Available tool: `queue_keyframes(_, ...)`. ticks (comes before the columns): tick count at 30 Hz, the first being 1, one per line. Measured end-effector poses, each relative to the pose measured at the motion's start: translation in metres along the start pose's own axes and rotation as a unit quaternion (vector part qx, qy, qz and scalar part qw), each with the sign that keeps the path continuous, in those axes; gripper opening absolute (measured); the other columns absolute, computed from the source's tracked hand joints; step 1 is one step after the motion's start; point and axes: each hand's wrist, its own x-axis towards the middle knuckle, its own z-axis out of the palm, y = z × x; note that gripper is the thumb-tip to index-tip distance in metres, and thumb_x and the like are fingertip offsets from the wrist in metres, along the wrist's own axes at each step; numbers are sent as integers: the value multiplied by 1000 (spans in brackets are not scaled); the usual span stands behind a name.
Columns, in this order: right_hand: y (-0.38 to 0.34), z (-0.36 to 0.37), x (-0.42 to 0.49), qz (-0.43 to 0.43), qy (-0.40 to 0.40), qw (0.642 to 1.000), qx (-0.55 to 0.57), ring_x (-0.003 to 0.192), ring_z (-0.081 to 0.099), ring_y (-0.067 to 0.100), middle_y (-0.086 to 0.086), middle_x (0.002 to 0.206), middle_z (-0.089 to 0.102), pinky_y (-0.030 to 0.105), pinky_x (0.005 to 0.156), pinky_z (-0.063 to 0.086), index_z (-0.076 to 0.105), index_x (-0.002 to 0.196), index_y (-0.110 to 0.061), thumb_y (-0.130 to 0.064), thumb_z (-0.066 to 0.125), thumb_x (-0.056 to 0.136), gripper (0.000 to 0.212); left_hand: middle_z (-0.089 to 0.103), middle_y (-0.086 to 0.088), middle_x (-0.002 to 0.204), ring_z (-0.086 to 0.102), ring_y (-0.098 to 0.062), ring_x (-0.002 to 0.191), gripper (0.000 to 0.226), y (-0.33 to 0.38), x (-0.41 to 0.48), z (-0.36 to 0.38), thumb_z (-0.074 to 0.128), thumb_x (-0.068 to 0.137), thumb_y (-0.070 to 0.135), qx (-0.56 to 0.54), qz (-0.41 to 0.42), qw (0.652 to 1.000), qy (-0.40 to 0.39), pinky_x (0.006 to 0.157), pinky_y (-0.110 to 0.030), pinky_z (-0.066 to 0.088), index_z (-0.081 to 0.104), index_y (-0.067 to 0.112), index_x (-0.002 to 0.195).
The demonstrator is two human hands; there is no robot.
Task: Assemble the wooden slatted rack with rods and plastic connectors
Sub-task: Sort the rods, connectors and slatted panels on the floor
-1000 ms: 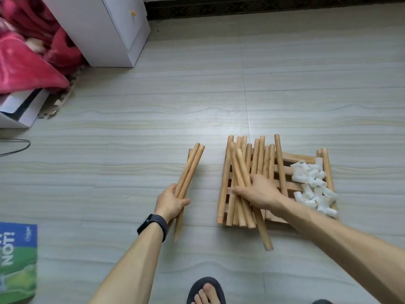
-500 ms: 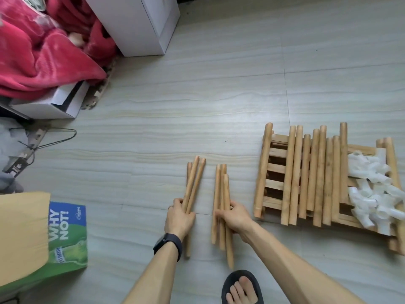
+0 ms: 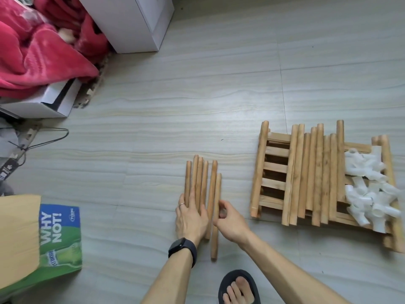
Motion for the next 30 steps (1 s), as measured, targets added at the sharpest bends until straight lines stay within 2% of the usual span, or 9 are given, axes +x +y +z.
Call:
queue_keyframes(3, -1, 2, -1, -4, -45, 995, 88, 119, 56, 5, -13, 127, 58, 25, 103, 50, 42, 148, -18, 9, 57, 88, 68, 16, -4, 166, 28, -27, 147, 64, -12, -1, -3, 44, 101, 45, 19, 26, 999, -9, 112, -43, 40, 17, 40, 159)
queue_keyframes(6, -4, -1, 2, 1, -65, 989, 134, 141, 42, 12, -1, 150, 46, 17, 93, 51, 33, 155, -11, 25, 47, 83, 82, 19, -2, 165, 28, -24, 148, 66, -25, 1, -9, 48, 99, 47, 23, 43, 999, -19, 113, -42, 38, 16, 45, 157)
queue_keyframes(8, -1, 1, 4, 2, -58, 993, 106, 148, 34, 15, 2, 157, 40, 17, 100, 43, 33, 156, -15, 22, 49, 83, 83, 19, 0, 165, 27, -23, 149, 72, -31, 2, -14, 51, 97, 50, 26, 41, 998, -33, 114, -42, 38, 13, 47, 157)
queue_keyframes(11, 6, 4, 1, -2, -48, 998, 27, 146, 36, 15, 2, 157, 42, 20, 109, 34, 35, 155, -19, 14, 54, 85, 80, 19, 2, 166, 27, -22, 149, 77, -36, 6, -18, 53, 95, 53, 44, 46, 997, -49, 115, -41, 36, 9, 46, 159)
queue_keyframes(18, 4, 12, 0, 1, -125, 991, -51, 144, 40, 17, 1, 160, 38, 16, 103, 37, 24, 161, -22, 3, 55, 83, 87, 25, -4, 162, 28, -26, 145, 74, -29, 8, -19, 51, 99, 48, 63, 27, 997, -46, 111, -43, 39, 12, 36, 160)
queue_keyframes(22, -12, 5, -6, -4, -143, 986, -89, 146, 37, 20, 3, 161, 35, 20, 108, 38, 23, 160, -22, 3, 52, 83, 86, 26, -6, 160, 31, -27, 144, 71, -27, 10, -27, 49, 100, 48, 81, 11, 995, -63, 109, -44, 41, 13, 33, 160)
queue_keyframes(25, -34, -16, -18, -35, -138, 979, -146, 145, 40, 21, 5, 159, 39, 31, 113, 41, 30, 157, -23, -2, 53, 84, 80, 25, -10, 161, 31, -29, 145, 65, -16, 12, -39, 45, 101, 48, 99, -1, 993, -65, 111, -45, 39, 21, 26, 158)
queue_keyframes(28, -62, -63, -33, -78, -114, 962, -236, 135, 51, 18, 1, 155, 45, 31, 110, 43, 35, 154, -21, -12, 55, 93, 65, 16, -9, 165, 26, -30, 148, 69, 21, 23, -51, 45, 99, 49, 103, 42, 992, -56, 114, -48, 36, 19, 25, 158)
queue_keyframes(30, -74, -111, -44, -88, -68, 946, -304, 129, 55, 19, 1, 150, 51, 28, 106, 43, 38, 152, -18, -20, 55, 96, 58, 8, -5, 169, 9, -27, 155, 74, 61, 30, -53, 43, 98, 52, 129, 119, 984, -45, 124, -46, 18, 14, 27, 161)
